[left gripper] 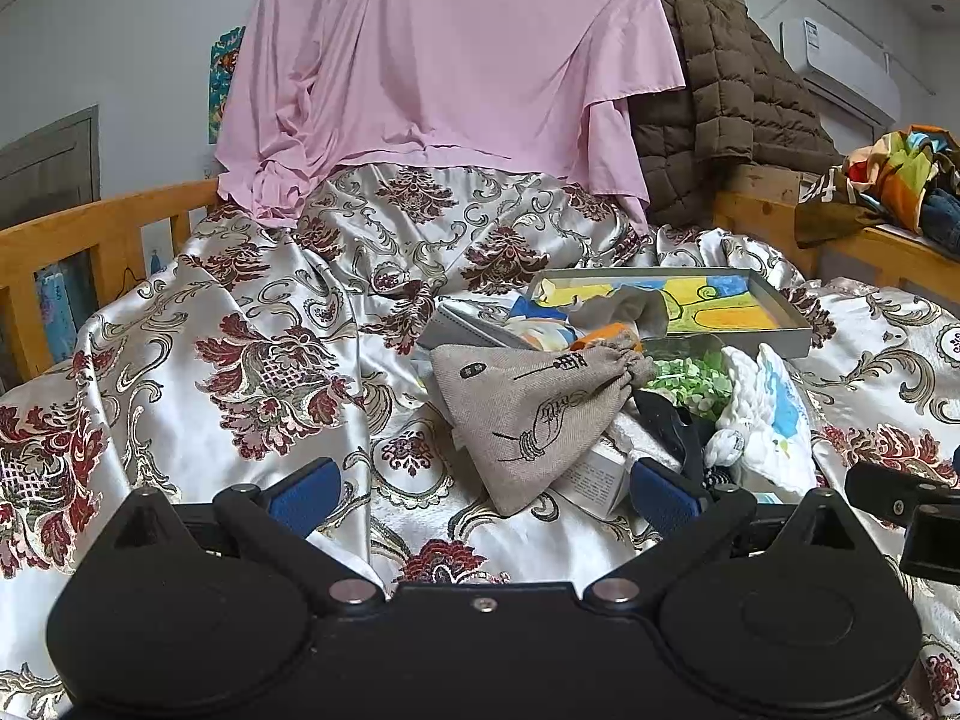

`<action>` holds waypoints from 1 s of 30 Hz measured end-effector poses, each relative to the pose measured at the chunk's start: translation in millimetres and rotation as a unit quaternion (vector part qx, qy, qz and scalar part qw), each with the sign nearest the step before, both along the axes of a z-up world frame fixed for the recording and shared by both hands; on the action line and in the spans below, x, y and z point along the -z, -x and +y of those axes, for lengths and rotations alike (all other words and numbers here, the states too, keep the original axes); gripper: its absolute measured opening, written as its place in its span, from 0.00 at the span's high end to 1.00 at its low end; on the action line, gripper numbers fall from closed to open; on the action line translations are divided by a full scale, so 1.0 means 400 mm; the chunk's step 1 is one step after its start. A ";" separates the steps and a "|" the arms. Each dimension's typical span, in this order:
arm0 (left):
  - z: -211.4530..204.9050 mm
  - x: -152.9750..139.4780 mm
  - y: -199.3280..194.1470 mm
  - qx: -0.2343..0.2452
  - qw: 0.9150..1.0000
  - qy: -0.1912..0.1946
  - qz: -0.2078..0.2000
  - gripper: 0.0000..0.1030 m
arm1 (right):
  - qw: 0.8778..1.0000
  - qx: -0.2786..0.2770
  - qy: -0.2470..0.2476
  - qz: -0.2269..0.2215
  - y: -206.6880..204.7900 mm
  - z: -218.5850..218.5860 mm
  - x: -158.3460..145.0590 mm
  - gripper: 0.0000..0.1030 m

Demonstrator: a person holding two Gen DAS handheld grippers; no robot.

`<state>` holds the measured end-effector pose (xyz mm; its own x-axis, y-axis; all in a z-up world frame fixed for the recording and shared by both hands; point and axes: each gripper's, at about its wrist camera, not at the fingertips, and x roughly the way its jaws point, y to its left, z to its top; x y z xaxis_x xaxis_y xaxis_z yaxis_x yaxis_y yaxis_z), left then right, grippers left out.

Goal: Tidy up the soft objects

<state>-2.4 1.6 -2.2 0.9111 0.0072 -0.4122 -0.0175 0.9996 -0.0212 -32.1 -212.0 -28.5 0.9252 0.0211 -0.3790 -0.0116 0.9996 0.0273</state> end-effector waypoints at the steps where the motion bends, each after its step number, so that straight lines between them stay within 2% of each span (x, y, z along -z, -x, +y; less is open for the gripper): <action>1: -0.001 0.000 0.000 0.000 1.000 0.000 0.000 0.01 | 1.000 0.000 0.000 0.000 0.000 0.000 0.000 0.00; 30: 0.003 0.006 -0.001 -0.001 1.000 -0.010 0.000 0.01 | 1.000 -0.002 0.001 0.004 0.000 0.004 0.003 0.00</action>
<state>-1.9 2.7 -4.7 0.9107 0.0184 -0.4126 -0.0202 0.9998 -0.0002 -32.0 -210.4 -29.5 0.9223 0.0236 -0.3858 -0.0148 0.9996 0.0259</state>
